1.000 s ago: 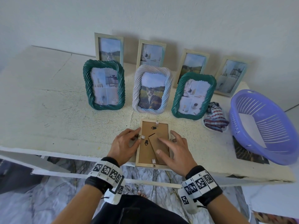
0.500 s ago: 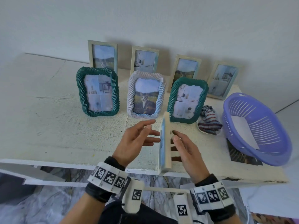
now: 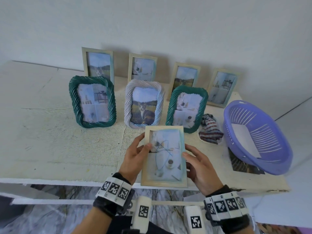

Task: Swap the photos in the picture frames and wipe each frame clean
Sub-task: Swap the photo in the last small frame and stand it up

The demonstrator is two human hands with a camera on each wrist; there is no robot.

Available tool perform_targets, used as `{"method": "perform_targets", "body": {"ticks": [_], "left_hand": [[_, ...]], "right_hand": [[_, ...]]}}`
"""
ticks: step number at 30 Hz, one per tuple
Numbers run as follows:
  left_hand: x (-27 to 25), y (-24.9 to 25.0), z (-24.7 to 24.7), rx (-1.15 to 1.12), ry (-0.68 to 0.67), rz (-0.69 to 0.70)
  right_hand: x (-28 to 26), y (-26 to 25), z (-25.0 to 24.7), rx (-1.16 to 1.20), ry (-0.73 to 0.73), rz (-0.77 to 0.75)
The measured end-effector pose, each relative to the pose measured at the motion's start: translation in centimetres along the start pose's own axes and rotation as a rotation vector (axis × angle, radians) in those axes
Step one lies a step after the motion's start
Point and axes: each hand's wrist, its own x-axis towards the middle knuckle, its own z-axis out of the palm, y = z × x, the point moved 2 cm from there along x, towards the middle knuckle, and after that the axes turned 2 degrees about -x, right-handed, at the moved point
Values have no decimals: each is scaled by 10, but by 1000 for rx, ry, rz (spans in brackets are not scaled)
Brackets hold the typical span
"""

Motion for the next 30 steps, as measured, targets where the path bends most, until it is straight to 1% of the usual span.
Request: {"method": "perform_targets", "body": {"ticks": [1,2,4,5,6,7,8,11,13,14,16,19,22,23,25,26,27,28,30], "left_hand": [[1,1,-3,12,14,34],[2,2,-7,31,25,62],[2,2,-13,56,40,101],[2,2,-17,61,46,117],[1,2,-19,62,51,129],[1,3,-22,53,58,137],[1,3,-24,44,65,140],[2,2,-29,34,99,147],[3,0,-31,28,99,152],[3,-1,-31,30,95,157],[2,0,-31,47,94,169],[1,0,-30,72,84,201],[1,2,-28,106,65,234],[0,3,-27,120,66,239],[0,5,-24,134,64,247],[0,6,-23,137,57,259],[0,7,-22,150,57,272],[0,8,-21,171,52,292],[0,9,-19,218,36,317]], "right_hand": [[6,-3,-6,-174,40,-49],[16,-8,-15,-399,105,-130],[39,-22,-36,-846,293,-323],[52,-30,-46,-995,385,-396],[66,-38,-55,-1112,450,-437],[81,-44,-62,-1219,490,-437],[95,-49,-69,-1320,502,-398],[126,-50,-83,-1541,446,-181],[134,-47,-85,-1574,386,-81],[136,-46,-85,-1575,373,-56],[133,-47,-82,-1582,393,-64],[110,-45,-79,-1521,467,-119],[67,-44,-66,-1366,537,-239],[53,-43,-58,-1266,536,-290],[28,-41,-31,-1001,453,-390],[17,-39,-13,-914,392,-458],[10,-36,5,-880,327,-536],[5,-31,22,-913,264,-607],[3,-20,50,-1140,185,-685]]}}
